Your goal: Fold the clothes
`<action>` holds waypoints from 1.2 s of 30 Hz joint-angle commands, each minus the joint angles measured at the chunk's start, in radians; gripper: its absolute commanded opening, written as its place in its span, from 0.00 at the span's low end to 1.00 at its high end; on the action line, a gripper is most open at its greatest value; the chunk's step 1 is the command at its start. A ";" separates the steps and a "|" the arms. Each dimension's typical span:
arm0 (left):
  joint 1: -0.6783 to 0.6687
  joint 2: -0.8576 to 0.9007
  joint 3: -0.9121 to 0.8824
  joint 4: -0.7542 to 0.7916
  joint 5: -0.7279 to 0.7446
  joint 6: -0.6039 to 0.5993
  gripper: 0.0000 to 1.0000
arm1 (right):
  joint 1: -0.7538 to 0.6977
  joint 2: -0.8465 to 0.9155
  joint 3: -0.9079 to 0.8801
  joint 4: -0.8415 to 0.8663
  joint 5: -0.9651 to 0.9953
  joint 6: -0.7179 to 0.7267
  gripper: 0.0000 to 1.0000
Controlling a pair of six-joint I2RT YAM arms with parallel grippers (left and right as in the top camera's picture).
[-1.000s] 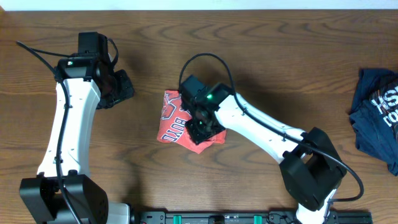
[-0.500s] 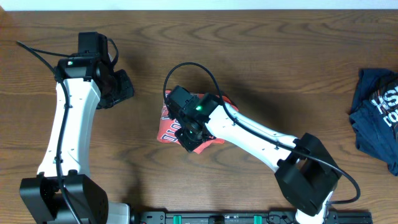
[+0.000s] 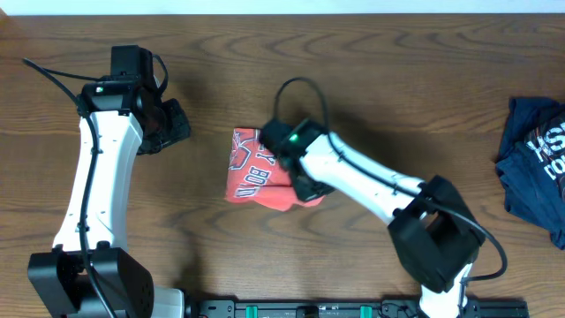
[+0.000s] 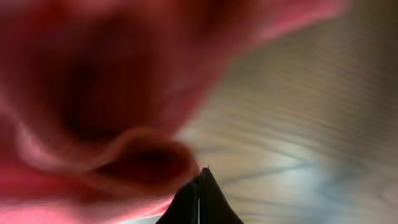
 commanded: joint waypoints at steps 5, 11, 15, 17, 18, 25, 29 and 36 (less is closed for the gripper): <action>0.004 0.006 -0.009 -0.012 0.002 0.005 0.42 | -0.116 0.002 -0.001 0.002 0.114 0.088 0.01; 0.003 0.006 -0.009 -0.068 0.003 0.005 0.54 | -0.161 0.002 -0.002 -0.018 0.131 0.083 0.01; -0.010 0.006 -0.026 -0.066 0.036 0.005 0.54 | -0.201 0.002 -0.002 -0.012 0.167 0.159 0.04; -0.022 0.006 -0.038 -0.047 0.053 0.005 0.54 | -0.230 0.002 -0.002 0.014 0.160 0.163 0.04; -0.031 0.006 -0.043 -0.034 0.055 0.005 0.54 | -0.246 0.002 -0.002 0.026 0.149 0.162 0.04; -0.122 0.017 -0.114 0.112 0.056 0.017 0.58 | -0.324 0.002 -0.001 0.072 0.098 0.114 0.01; -0.175 0.056 -0.121 0.160 0.056 0.063 0.59 | -0.336 0.002 -0.001 0.071 -0.019 0.048 0.02; -0.237 0.147 -0.122 0.254 0.104 0.148 0.65 | -0.341 -0.015 -0.001 0.037 -0.327 -0.141 0.04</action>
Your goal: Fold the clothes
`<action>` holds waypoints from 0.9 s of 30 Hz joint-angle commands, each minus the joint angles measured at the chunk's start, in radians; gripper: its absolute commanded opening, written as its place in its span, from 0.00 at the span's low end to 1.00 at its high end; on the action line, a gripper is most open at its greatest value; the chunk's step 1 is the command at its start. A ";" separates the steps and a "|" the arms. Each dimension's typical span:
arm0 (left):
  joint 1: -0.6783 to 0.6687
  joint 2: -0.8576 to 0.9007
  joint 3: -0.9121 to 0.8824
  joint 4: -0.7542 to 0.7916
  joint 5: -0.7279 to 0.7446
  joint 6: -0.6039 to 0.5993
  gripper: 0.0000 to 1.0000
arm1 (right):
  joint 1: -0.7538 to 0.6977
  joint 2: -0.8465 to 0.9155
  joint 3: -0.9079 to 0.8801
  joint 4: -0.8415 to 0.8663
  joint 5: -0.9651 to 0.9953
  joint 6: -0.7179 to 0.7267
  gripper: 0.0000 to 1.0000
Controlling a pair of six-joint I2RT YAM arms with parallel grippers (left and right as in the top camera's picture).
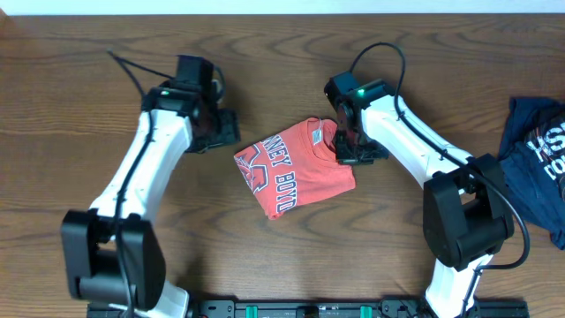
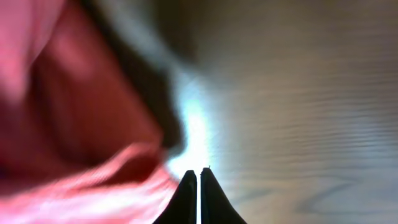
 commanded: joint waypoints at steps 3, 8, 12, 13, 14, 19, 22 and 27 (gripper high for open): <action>-0.024 0.080 -0.006 0.034 0.051 0.058 0.65 | -0.012 -0.015 -0.001 -0.021 -0.170 -0.106 0.05; -0.039 0.168 -0.006 0.048 0.051 0.058 0.65 | -0.011 -0.015 -0.001 -0.009 -0.254 -0.168 0.06; -0.043 0.232 -0.006 0.041 0.051 0.058 0.64 | -0.011 -0.015 -0.001 0.016 -0.257 -0.169 0.07; -0.043 0.247 -0.006 0.037 0.051 0.058 0.65 | -0.011 -0.015 -0.001 0.026 -0.257 -0.169 0.08; -0.043 0.258 -0.006 0.031 0.051 0.058 0.65 | -0.011 -0.014 -0.002 0.039 -0.257 -0.169 0.11; -0.043 0.282 -0.006 -0.029 0.050 0.057 0.60 | -0.011 -0.010 -0.023 0.104 -0.257 -0.188 0.14; -0.043 0.282 -0.006 -0.108 0.048 0.046 0.57 | -0.011 0.003 -0.039 0.146 -0.250 -0.190 0.14; -0.043 0.282 -0.020 -0.252 0.047 0.026 0.57 | -0.013 0.038 -0.068 0.266 -0.214 -0.199 0.13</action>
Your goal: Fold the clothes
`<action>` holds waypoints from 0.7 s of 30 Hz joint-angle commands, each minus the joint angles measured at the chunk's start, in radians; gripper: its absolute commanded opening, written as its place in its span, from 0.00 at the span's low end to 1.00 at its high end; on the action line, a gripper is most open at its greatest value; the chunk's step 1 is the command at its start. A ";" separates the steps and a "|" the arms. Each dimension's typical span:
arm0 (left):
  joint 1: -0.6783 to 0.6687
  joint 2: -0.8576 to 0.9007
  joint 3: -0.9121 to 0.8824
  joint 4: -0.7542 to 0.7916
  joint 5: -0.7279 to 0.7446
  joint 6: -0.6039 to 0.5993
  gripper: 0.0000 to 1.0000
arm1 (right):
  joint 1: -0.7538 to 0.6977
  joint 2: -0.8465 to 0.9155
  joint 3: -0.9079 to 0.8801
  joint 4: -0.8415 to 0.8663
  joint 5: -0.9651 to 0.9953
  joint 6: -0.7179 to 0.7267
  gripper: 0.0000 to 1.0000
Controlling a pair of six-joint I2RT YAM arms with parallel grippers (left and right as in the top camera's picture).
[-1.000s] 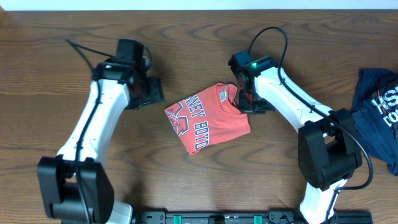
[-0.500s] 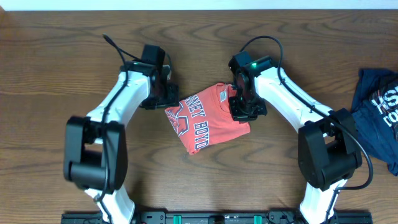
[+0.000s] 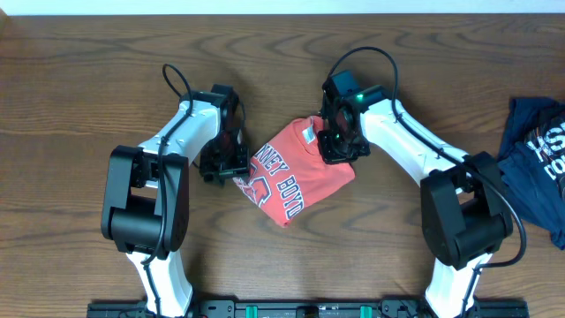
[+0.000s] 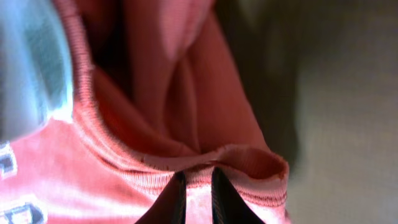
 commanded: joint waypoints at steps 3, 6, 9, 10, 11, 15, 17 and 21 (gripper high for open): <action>-0.001 0.005 -0.055 -0.048 -0.006 -0.016 0.58 | -0.016 0.058 -0.017 0.125 0.132 -0.020 0.11; -0.001 0.005 -0.090 -0.048 -0.036 -0.057 0.59 | -0.020 0.071 -0.017 0.217 0.198 -0.052 0.11; -0.001 0.005 -0.103 -0.050 -0.036 -0.058 0.59 | -0.022 0.068 -0.013 0.286 0.225 -0.092 0.15; -0.002 0.003 -0.103 -0.052 -0.036 -0.058 0.59 | -0.022 0.067 -0.005 0.295 0.225 -0.104 0.16; -0.002 -0.002 -0.103 -0.052 -0.036 -0.058 0.59 | -0.022 0.066 0.003 0.297 0.225 -0.111 0.17; -0.002 -0.040 -0.103 -0.070 -0.036 -0.058 0.59 | -0.022 0.051 0.049 0.246 0.230 -0.117 0.13; -0.001 -0.084 -0.102 -0.081 -0.036 -0.052 0.58 | -0.023 0.028 0.068 0.207 0.232 -0.108 0.10; 0.005 -0.222 -0.079 -0.069 -0.036 -0.010 0.60 | -0.031 -0.053 0.088 0.139 0.237 -0.101 0.11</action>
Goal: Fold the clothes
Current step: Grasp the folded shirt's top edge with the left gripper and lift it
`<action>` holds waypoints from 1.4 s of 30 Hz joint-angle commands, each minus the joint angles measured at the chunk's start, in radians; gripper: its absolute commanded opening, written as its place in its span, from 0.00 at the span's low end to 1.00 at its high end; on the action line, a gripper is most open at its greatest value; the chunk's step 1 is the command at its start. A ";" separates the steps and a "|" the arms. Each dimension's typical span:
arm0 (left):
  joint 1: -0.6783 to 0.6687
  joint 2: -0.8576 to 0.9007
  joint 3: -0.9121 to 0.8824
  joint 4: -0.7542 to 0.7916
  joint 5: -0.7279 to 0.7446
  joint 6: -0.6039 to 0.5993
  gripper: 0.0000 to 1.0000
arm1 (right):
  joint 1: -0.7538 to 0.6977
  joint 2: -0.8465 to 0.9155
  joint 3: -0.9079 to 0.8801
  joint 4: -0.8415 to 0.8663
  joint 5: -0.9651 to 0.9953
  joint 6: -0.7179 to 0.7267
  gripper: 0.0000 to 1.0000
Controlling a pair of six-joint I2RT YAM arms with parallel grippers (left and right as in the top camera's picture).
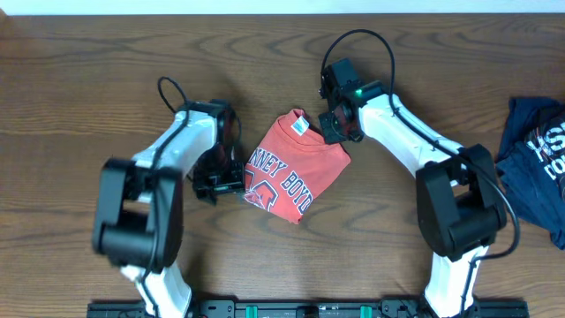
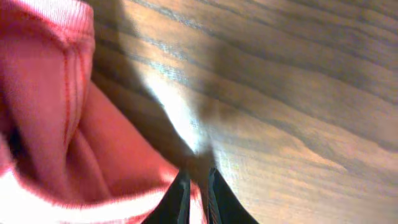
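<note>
A folded red shirt [image 1: 296, 172] with white lettering lies at the table's middle, tilted, its collar tag toward the top. My right gripper [image 1: 338, 129] sits at the shirt's upper right corner. In the right wrist view its fingertips [image 2: 198, 186] stand barely apart with red cloth [image 2: 56, 124] pinched between them, bare wood beside them. My left gripper [image 1: 231, 184] is at the shirt's lower left edge, touching or nearly touching it. Whether it is open or shut does not show from above.
A crumpled navy shirt [image 1: 534, 168] with white print lies at the right edge of the wooden table [image 1: 424, 256]. Cables loop above both arms. A black rail runs along the front edge.
The red shirt has turned a little further, its collar end now higher. My right gripper has shifted up with that corner. My left gripper has moved down along the shirt's left edge.
First my right gripper was at the folded shirt's lower right, the left arm far off to the left. Then the shirt lay turned, my right gripper at its right edge and the left nearer. Later both grippers flanked the shirt, which now lies turned further.
</note>
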 commanded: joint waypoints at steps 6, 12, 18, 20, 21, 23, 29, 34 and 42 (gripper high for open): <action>0.005 -0.281 0.030 0.202 0.004 0.168 0.98 | -0.040 -0.245 0.037 -0.140 0.042 -0.007 0.30; 0.005 -0.214 0.030 0.406 0.163 0.269 0.98 | -0.062 -0.378 0.037 -0.269 0.047 -0.026 0.44; 0.005 -0.061 0.030 0.552 0.262 0.292 0.98 | -0.084 -0.470 0.037 -0.339 0.047 -0.026 0.45; 0.005 -0.014 0.030 0.586 0.322 0.332 0.98 | -0.090 -0.483 0.037 -0.354 0.047 -0.026 0.45; 0.005 0.009 0.030 0.603 0.341 0.348 0.98 | -0.093 -0.485 0.037 -0.361 0.047 -0.026 0.46; 0.005 0.052 0.030 0.640 0.352 0.350 0.98 | -0.097 -0.485 0.037 -0.376 0.047 -0.026 0.45; 0.000 0.167 0.030 0.726 0.554 0.349 0.98 | -0.108 -0.484 0.036 -0.409 0.047 -0.026 0.44; -0.024 0.230 0.030 0.711 0.565 0.346 0.88 | -0.108 -0.484 0.036 -0.424 0.047 -0.026 0.40; -0.019 0.235 0.030 0.726 0.564 0.346 0.28 | -0.110 -0.484 0.036 -0.452 0.073 -0.026 0.34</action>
